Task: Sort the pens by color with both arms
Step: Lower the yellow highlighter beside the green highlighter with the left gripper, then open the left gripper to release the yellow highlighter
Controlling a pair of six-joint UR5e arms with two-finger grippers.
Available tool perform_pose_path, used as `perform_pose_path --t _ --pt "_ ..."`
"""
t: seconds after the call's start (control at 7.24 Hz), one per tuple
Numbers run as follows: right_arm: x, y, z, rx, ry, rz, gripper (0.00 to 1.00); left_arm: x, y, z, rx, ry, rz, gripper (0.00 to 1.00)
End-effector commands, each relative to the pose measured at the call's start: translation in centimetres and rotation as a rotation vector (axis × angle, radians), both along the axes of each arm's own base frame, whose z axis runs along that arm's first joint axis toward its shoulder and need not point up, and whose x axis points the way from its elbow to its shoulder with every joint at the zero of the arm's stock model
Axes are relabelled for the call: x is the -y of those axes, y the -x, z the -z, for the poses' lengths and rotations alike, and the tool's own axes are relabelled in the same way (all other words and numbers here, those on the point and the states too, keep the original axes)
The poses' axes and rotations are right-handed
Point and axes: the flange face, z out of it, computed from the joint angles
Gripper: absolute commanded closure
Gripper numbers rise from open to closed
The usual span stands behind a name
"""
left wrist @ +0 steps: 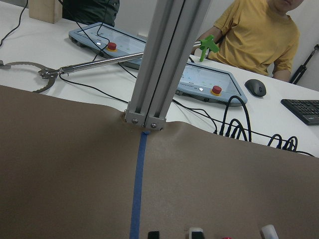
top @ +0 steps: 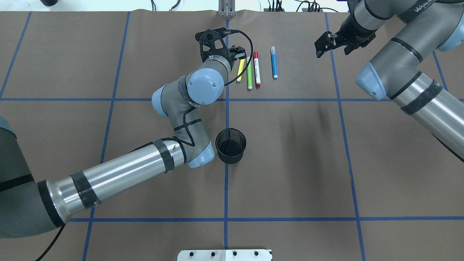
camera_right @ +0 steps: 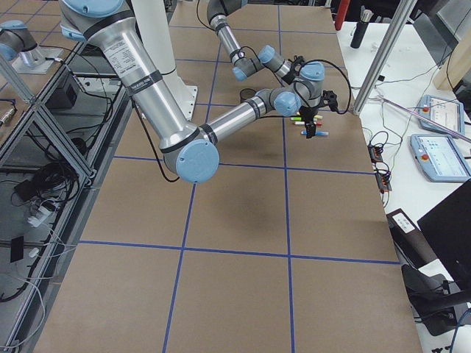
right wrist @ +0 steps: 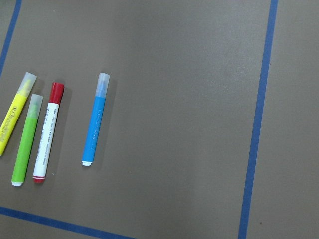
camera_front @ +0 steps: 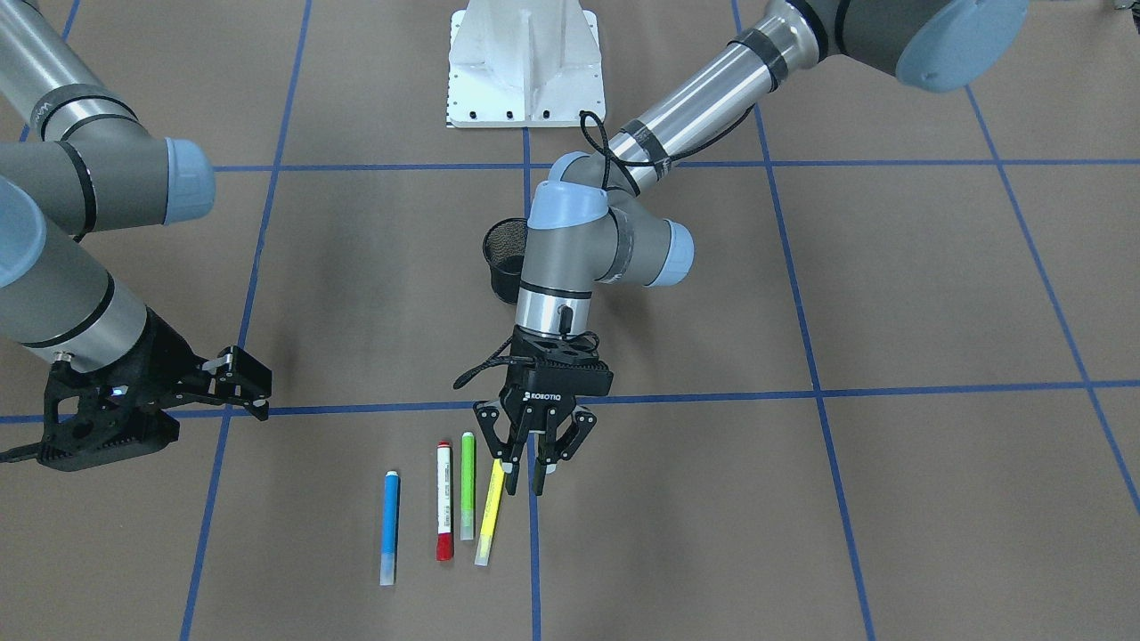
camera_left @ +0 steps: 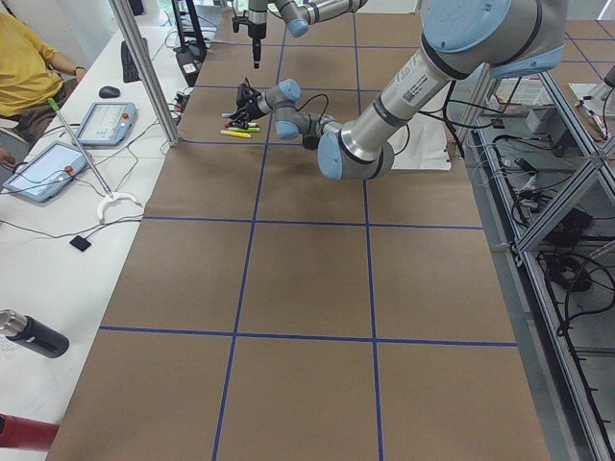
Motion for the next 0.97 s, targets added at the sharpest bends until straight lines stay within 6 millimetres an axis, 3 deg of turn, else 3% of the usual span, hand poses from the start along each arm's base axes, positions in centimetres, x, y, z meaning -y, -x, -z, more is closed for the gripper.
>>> perform_pose_path --t 0.0,0.28,0.55,0.83 --pt "0.0 0.0 0.2 0.001 -0.002 0.000 0.01 -0.5 0.6 0.9 -0.003 -0.019 -0.030 0.00" --pt "-0.1 -0.1 0.6 0.006 -0.007 -0.002 0.01 -1.9 3.1 0.6 0.046 -0.028 -0.112 0.00" --pt "-0.2 -0.2 0.7 0.009 -0.012 -0.001 0.01 -2.2 5.5 2.0 0.118 0.035 -0.225 0.00" --pt "-0.3 -0.5 0.4 0.007 -0.011 0.000 0.01 -2.6 12.8 1.8 0.253 0.060 -0.365 0.00"
